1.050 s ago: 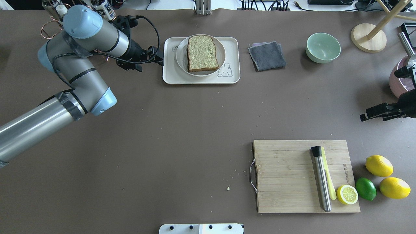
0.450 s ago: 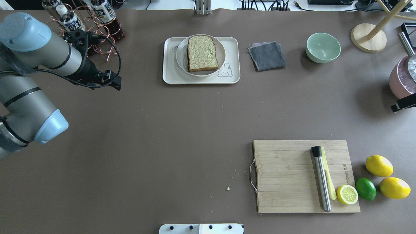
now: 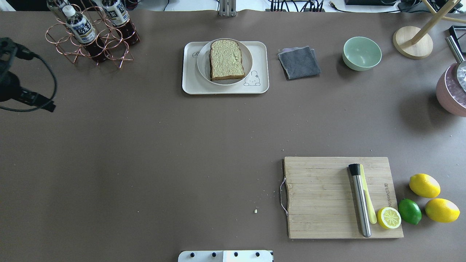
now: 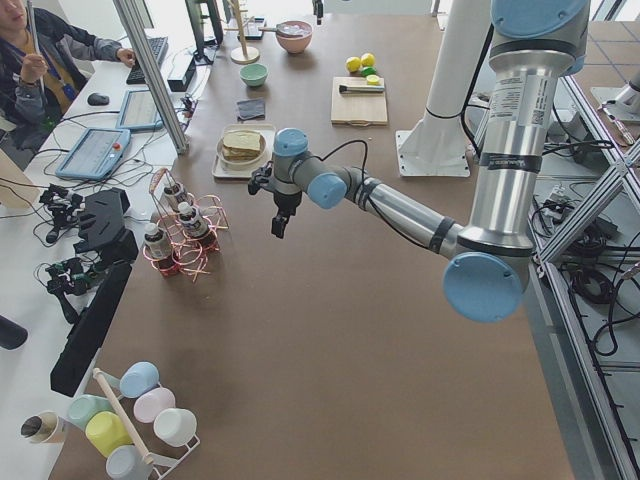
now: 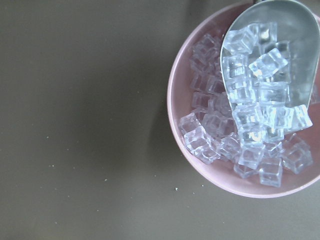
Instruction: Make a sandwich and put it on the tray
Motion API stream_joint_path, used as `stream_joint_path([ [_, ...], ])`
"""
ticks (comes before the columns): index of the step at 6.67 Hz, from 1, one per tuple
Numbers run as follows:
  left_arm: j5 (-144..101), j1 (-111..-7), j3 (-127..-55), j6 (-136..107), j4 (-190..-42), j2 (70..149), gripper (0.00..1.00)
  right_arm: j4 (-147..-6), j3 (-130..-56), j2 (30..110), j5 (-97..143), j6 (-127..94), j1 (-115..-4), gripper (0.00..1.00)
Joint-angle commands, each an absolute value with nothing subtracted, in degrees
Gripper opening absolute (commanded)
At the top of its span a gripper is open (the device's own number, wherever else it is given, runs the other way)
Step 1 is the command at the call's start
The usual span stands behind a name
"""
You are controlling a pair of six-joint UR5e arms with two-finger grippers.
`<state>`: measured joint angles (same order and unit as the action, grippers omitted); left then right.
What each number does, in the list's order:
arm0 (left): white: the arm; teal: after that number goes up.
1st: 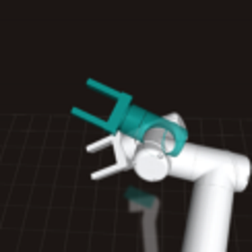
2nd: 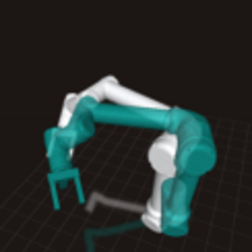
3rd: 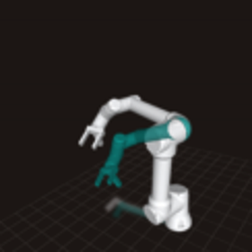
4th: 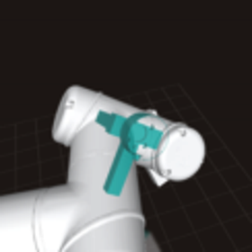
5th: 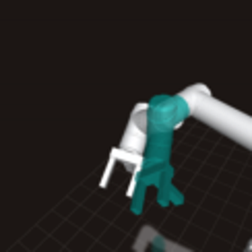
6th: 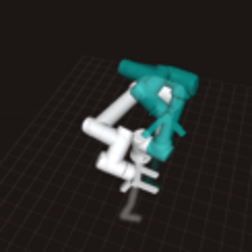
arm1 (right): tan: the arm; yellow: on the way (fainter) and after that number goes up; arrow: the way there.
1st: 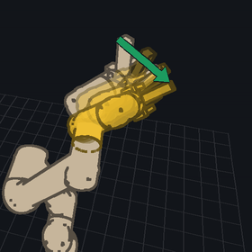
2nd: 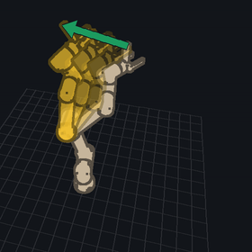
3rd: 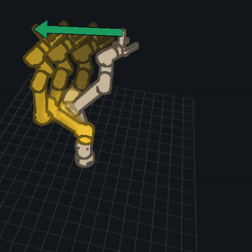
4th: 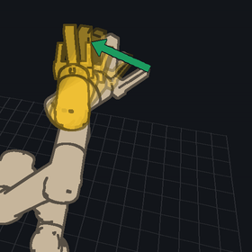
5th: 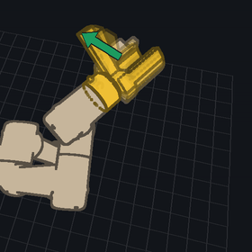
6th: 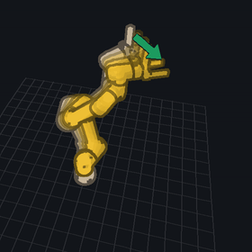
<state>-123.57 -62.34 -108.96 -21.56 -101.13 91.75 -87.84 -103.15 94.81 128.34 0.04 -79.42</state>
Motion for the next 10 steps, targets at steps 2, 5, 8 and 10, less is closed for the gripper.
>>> stream_joint_path([
  [2, -139.3, -83.9, -103.7, 5.1, -100.7, 80.1, 0.97, -90.8, -99.6, 94.3, 126.5, 8.3, -82.6, 1.0],
  [5, -138.1, -85.7, -103.6, 5.7, -100.7, 77.3, 0.97, -90.6, -98.4, 94.8, 127.1, 8.3, -85.1, 1.0],
  [8, -133.3, -85.3, -104.0, 5.5, -100.7, 75.7, 0.97, -90.5, -99.1, 95.3, 127.3, 8.3, -86.4, 1.0],
  [10, -133.4, -85.7, -104.8, 5.0, -100.0, 74.9, 0.97, -90.6, -99.3, 96.2, 127.0, 8.3, -86.7, 1.0],
])
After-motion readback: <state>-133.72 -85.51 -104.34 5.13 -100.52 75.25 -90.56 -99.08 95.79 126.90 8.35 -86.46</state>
